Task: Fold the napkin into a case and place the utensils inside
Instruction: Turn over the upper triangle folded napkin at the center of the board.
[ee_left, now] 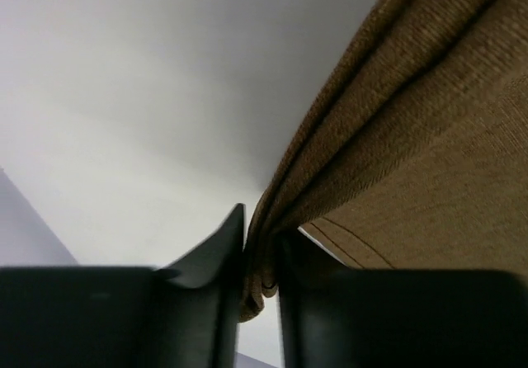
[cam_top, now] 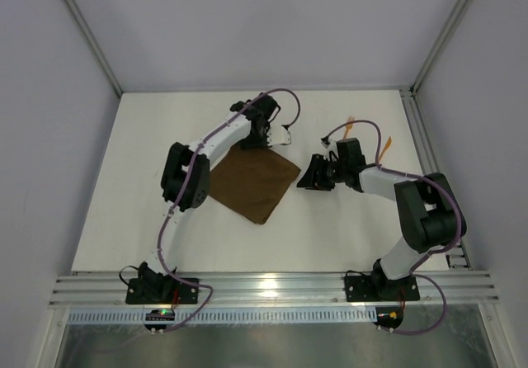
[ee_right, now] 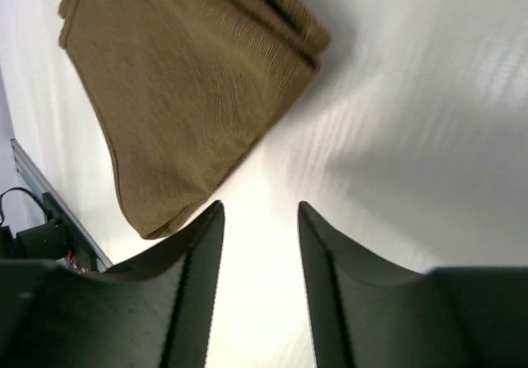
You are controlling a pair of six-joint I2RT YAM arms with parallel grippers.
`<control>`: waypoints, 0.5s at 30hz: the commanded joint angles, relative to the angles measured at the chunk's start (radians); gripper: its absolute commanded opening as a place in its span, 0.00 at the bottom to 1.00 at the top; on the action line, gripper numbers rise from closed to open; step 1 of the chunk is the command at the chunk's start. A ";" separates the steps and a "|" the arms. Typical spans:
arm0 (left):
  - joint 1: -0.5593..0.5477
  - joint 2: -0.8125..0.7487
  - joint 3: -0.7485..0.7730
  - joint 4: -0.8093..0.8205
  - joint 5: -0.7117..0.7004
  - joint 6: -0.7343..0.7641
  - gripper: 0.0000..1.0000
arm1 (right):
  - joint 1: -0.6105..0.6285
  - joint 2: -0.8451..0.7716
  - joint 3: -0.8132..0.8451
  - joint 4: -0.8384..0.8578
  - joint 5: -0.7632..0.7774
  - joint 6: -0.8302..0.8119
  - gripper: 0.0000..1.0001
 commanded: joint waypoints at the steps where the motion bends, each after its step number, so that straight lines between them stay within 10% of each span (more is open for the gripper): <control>1: -0.002 0.003 -0.020 0.166 -0.062 -0.045 0.30 | -0.010 -0.042 0.023 -0.056 0.101 -0.030 0.48; 15: -0.005 -0.135 -0.038 0.314 -0.107 -0.286 0.75 | -0.022 0.094 0.294 -0.232 0.156 -0.159 0.60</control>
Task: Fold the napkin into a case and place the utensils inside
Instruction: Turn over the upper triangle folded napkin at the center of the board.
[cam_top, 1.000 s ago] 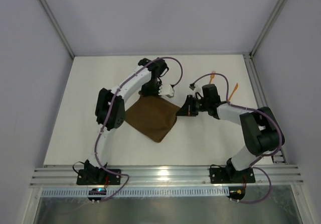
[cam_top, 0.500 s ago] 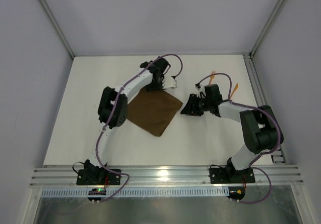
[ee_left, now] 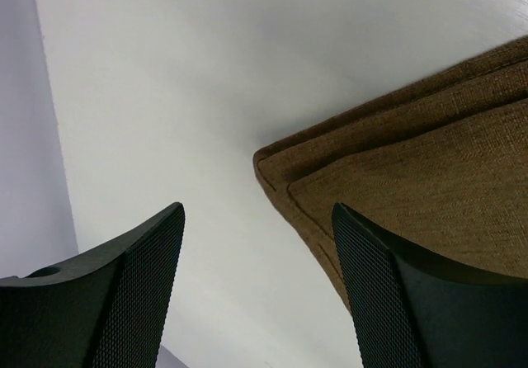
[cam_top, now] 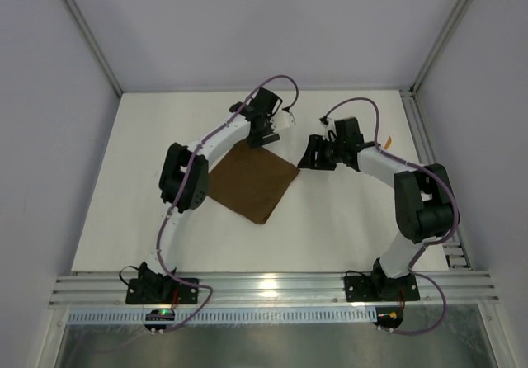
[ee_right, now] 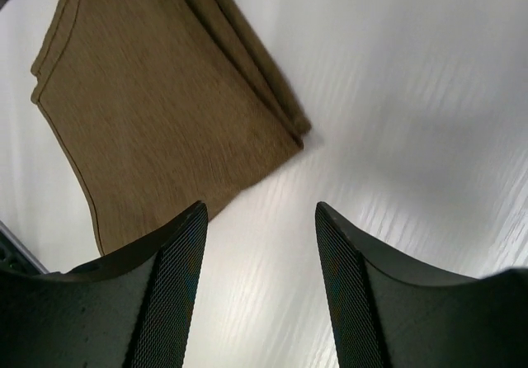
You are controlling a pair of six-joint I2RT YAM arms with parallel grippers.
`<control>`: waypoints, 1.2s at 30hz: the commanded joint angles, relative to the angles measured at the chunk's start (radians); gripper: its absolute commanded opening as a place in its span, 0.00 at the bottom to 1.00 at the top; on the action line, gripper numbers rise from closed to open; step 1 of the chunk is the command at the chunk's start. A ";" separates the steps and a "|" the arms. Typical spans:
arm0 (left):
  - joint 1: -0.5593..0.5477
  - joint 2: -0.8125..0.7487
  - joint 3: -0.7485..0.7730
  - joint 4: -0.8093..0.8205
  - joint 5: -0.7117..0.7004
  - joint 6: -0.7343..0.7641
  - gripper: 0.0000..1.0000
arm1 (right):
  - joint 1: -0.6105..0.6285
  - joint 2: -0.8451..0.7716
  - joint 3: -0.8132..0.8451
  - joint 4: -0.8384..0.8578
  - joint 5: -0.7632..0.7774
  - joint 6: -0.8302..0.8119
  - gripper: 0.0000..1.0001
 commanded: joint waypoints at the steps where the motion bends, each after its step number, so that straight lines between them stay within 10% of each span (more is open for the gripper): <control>1: 0.000 -0.153 -0.002 0.020 -0.020 -0.122 0.74 | -0.001 0.085 0.106 -0.042 0.029 -0.032 0.60; 11: 0.019 -0.499 -0.488 -0.156 0.163 -0.319 0.62 | 0.040 0.266 0.245 -0.091 -0.030 -0.018 0.66; 25: -0.047 -0.706 -0.725 -0.244 0.381 -0.259 0.61 | 0.059 0.187 0.080 0.028 -0.039 0.047 0.15; 36: -0.352 -0.827 -0.918 -0.268 0.286 -0.171 0.73 | 0.181 -0.128 -0.374 0.271 -0.052 0.269 0.29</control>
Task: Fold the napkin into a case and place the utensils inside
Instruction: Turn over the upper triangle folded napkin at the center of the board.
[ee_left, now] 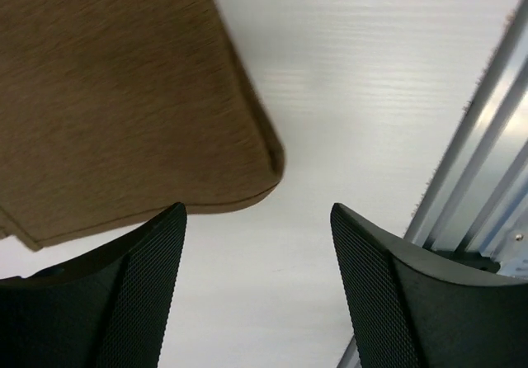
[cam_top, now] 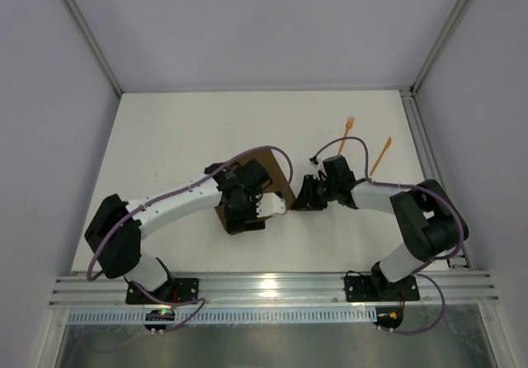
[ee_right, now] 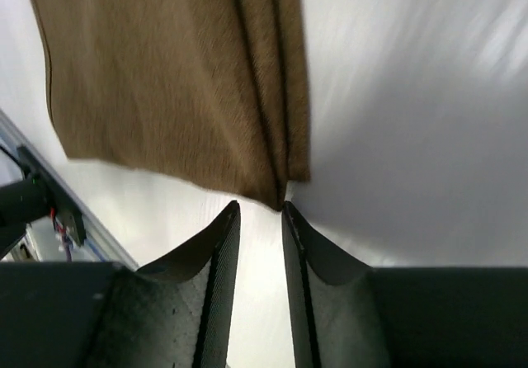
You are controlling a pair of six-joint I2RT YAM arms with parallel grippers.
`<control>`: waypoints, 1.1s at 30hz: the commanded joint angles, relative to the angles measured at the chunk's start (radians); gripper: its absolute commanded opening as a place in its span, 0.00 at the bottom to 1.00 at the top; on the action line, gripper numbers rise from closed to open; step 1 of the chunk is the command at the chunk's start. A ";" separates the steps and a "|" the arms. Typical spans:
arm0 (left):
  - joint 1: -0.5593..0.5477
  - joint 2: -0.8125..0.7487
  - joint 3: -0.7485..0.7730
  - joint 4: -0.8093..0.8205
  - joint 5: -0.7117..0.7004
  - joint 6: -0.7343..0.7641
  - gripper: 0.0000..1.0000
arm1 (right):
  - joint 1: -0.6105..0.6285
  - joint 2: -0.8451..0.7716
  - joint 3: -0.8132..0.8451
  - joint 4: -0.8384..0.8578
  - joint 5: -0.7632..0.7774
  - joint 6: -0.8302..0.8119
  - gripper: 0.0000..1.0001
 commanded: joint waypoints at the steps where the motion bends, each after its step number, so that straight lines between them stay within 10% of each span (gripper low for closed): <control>1: -0.086 -0.058 -0.043 -0.046 -0.035 0.044 0.74 | 0.051 -0.091 -0.115 0.095 -0.002 0.114 0.33; 9: -0.089 -0.091 -0.171 0.062 -0.184 0.029 0.76 | 0.034 -0.311 -0.054 -0.161 0.075 -0.018 0.49; 33: 0.162 -0.060 -0.110 0.122 0.043 -0.080 0.63 | 0.069 -0.018 0.046 -0.035 0.128 0.016 0.57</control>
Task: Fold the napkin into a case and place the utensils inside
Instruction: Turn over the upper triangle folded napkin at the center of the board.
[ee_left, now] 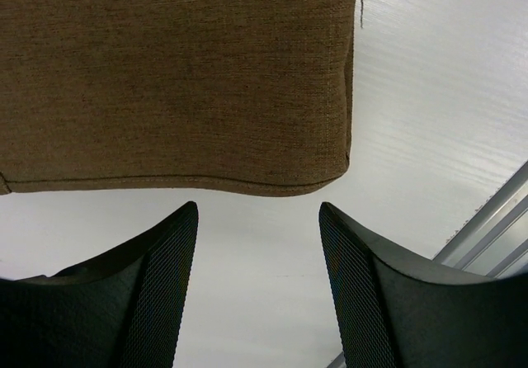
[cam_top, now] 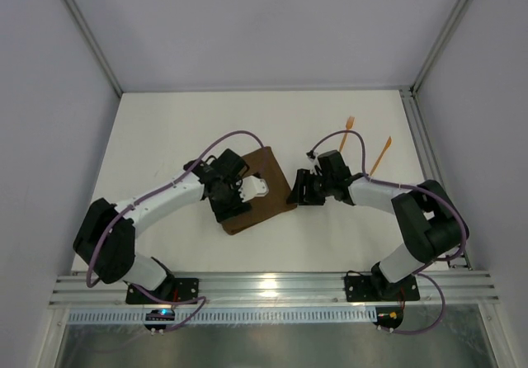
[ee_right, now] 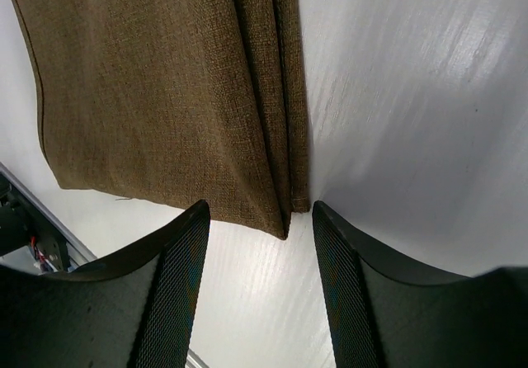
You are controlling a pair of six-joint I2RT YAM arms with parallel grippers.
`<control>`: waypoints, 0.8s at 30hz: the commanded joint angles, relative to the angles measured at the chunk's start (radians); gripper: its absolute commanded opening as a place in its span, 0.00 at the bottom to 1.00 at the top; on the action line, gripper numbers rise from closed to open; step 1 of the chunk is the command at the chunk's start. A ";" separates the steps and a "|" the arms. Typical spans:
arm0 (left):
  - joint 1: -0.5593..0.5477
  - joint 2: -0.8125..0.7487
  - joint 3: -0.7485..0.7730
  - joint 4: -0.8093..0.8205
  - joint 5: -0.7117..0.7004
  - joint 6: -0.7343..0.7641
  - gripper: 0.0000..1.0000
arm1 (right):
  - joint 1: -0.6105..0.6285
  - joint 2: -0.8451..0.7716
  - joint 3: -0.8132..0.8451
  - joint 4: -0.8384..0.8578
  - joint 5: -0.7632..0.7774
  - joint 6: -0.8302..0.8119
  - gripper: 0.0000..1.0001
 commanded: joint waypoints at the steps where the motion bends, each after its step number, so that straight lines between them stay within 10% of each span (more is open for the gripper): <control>1: 0.016 0.014 0.040 -0.006 0.034 -0.025 0.63 | 0.006 0.018 0.013 0.012 0.029 0.001 0.57; 12: 0.203 0.088 0.114 0.115 -0.058 -0.103 0.68 | 0.011 0.013 0.017 -0.042 0.040 -0.039 0.55; 24: 0.407 0.407 0.325 0.186 0.029 -0.094 0.75 | -0.005 0.102 0.145 -0.109 0.057 -0.102 0.13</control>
